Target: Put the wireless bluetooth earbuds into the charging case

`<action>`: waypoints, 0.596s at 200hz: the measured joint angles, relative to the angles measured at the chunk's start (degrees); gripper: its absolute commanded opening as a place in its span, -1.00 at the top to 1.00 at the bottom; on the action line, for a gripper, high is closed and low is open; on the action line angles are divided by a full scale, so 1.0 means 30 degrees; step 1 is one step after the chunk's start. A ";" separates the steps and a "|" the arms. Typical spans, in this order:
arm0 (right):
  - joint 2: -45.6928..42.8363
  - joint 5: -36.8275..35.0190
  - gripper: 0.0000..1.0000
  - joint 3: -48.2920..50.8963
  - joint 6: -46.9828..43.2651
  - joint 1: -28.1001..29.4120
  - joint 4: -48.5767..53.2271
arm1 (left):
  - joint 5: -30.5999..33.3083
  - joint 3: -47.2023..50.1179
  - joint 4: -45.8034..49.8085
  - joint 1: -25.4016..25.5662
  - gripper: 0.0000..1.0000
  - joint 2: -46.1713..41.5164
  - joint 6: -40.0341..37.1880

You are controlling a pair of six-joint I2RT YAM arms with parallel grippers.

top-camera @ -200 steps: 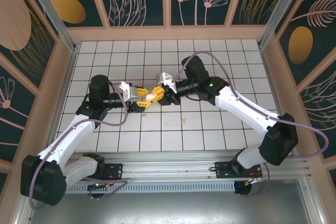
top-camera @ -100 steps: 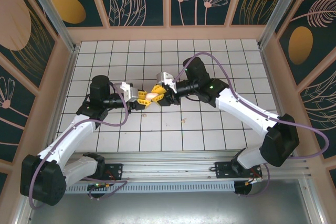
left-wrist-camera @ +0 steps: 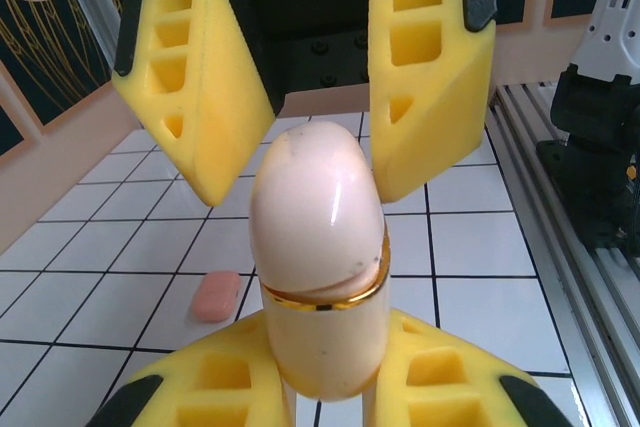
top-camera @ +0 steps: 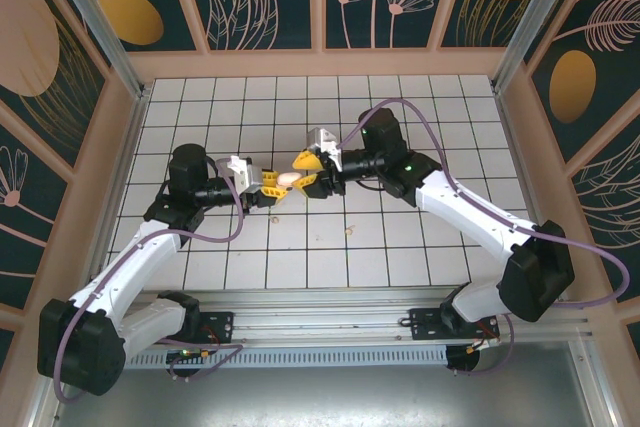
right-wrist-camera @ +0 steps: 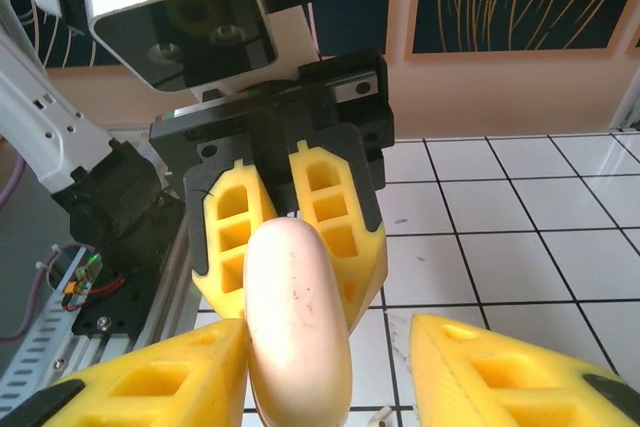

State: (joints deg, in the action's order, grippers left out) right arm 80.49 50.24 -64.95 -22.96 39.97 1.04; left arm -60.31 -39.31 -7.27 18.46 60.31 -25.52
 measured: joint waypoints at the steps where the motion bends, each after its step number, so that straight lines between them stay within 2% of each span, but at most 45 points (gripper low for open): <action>1: 0.0000 0.0007 0.04 0.0007 0.0036 -0.0015 -0.0044 | 0.0007 0.0000 0.0000 0.0000 0.80 0.0000 0.0000; 72: -0.0117 -0.0517 0.01 0.0372 0.1377 -0.0699 -0.1698 | 0.0029 0.0000 0.0007 0.0087 0.81 0.0015 -0.0138; 119: -0.0350 -0.1479 -0.10 0.0991 0.2980 -0.0998 -0.2878 | 0.0066 0.0124 -0.0393 0.0102 0.81 0.0051 0.0328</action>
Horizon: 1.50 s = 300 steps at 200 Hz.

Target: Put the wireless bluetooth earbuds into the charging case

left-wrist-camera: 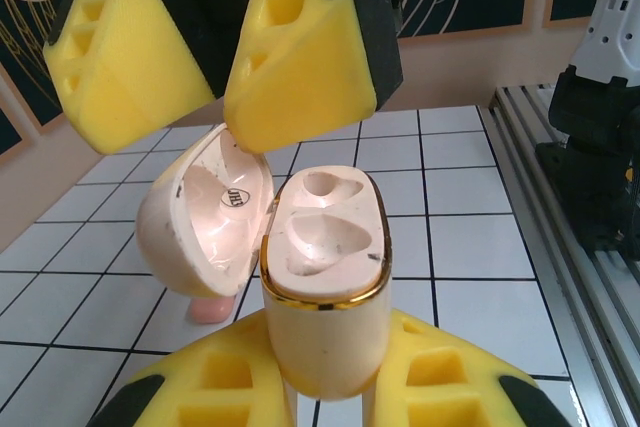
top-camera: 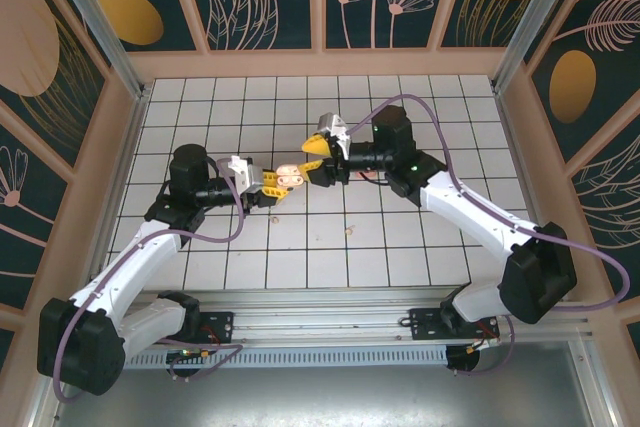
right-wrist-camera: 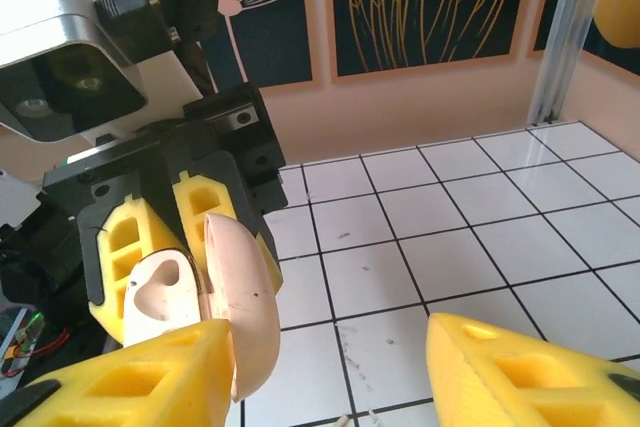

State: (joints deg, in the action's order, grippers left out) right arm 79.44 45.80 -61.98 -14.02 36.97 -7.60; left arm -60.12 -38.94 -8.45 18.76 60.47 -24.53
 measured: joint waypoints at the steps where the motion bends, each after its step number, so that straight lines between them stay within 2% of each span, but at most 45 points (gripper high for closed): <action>1: -0.0022 -0.0015 -0.10 0.0029 0.0022 -0.0007 -0.0029 | 0.0007 0.0007 -0.0015 0.0000 0.81 0.0000 0.0007; 50: -0.1712 -0.1027 -0.15 0.0882 0.2521 -0.0415 -0.0568 | 0.0233 0.1093 -0.2215 0.0000 0.85 0.0583 0.2113; 76: -0.3308 -0.3475 -0.15 0.1377 0.4976 -0.0823 0.0117 | 0.0401 0.2091 -0.4699 0.0000 0.85 0.1129 0.4175; 109: -0.4371 -0.7686 -0.09 0.1362 0.8867 -0.0940 0.3738 | 0.0998 0.3271 -0.7286 0.0000 0.85 0.1443 0.6346; 149: -0.3031 -1.1264 -0.05 0.1399 1.4229 -0.0721 1.0200 | 0.1727 0.3636 -0.8531 0.0000 0.85 0.1464 0.7278; 196: 0.0612 -1.2327 0.00 0.1843 1.8826 0.0874 1.4287 | 0.2186 0.3730 -0.8677 0.0000 0.85 0.1457 0.7344; 232: 0.3745 -1.2349 -0.08 0.1304 1.9125 0.1341 1.5154 | 0.2273 0.3738 -0.8670 0.0000 0.84 0.1384 0.7337; 300: 0.8000 -1.2123 -0.08 -0.2127 1.6691 0.1333 1.4477 | 0.2433 0.3730 -0.8582 0.0000 0.84 0.1348 0.7257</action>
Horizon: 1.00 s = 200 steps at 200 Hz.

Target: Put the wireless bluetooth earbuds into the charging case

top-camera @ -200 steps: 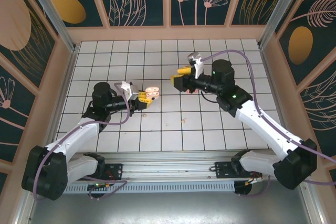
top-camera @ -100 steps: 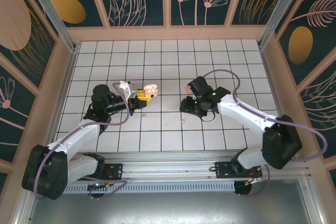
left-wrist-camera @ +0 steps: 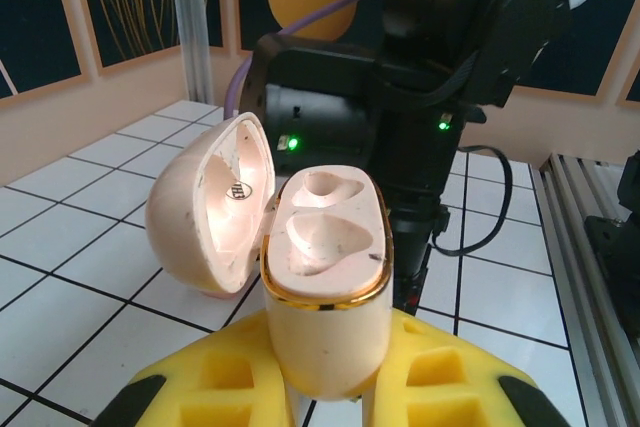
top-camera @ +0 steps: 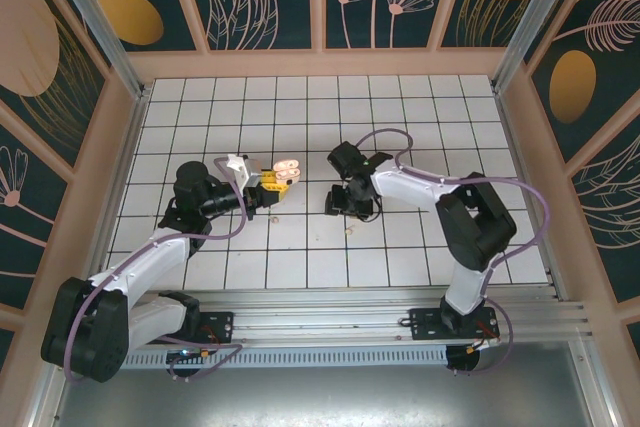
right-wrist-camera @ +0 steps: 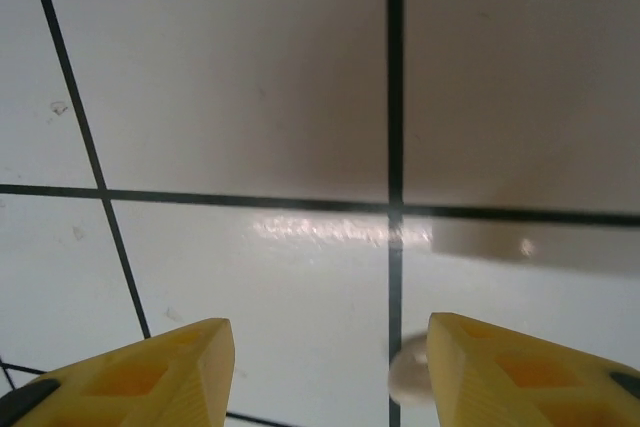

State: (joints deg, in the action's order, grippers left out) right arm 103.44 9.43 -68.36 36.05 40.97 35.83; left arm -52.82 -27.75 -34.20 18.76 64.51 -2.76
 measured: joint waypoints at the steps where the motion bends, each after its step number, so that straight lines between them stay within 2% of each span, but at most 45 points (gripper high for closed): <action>1: 0.0022 0.0000 -0.08 0.0000 -0.0022 0.0000 0.0000 | 0.0000 0.0000 0.0007 0.0000 0.84 0.0000 -0.0007; 76: 0.0568 0.0772 -0.04 0.0809 -0.0772 -0.0015 -0.0007 | 0.0291 0.0000 0.0896 0.0000 0.84 0.0117 -0.0357; 144: -0.0554 0.1253 -0.03 0.2055 -0.0466 0.0051 0.0255 | 0.0350 0.0000 0.1268 0.0000 0.84 -0.0321 -0.0510; 200: -0.0823 0.0430 -0.03 0.0175 -0.0495 0.0270 0.2317 | 0.0357 0.0000 0.1472 0.0000 0.84 -0.0525 -0.0561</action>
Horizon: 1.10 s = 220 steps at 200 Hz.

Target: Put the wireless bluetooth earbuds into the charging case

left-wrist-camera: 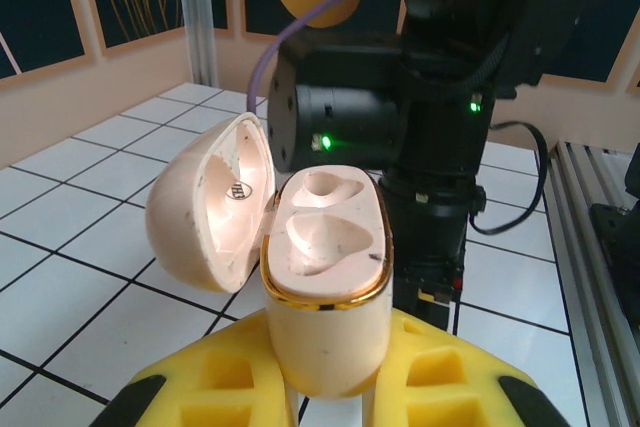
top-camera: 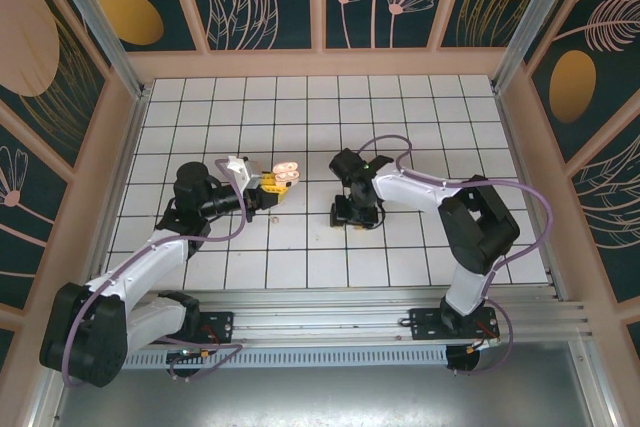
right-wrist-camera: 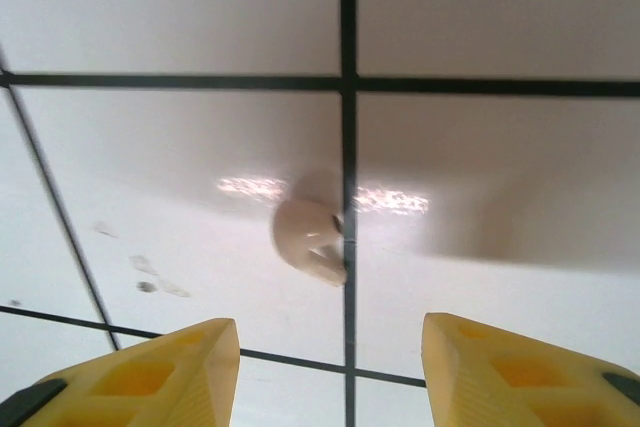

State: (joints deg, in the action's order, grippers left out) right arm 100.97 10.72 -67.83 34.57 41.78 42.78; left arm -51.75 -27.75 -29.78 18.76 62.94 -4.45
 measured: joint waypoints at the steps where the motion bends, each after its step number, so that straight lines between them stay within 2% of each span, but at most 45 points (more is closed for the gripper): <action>1: 0.0000 -0.0044 -0.03 -0.0095 0.0000 0.0000 0.0058 | 0.0000 0.0000 0.0000 0.0000 0.84 0.0000 0.0000; 67: 0.1435 -0.1362 0.12 -0.2499 -0.1530 0.0000 0.1647 | 0.0000 0.0000 0.0007 0.0000 0.85 0.0000 -0.0007; 123: 0.3053 -0.1399 0.20 -0.2630 -0.2317 0.0000 0.1683 | 0.0000 0.0000 0.0015 0.0000 0.85 0.0036 -0.0007; 220: 0.3738 -0.0911 0.27 -0.2696 -0.2637 0.0000 0.1013 | 0.0000 0.0000 0.0029 0.0000 0.85 0.0219 -0.0007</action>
State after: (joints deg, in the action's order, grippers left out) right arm 112.18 7.99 -75.92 26.65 41.78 45.82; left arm -51.75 -27.75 -29.69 18.76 63.59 -4.47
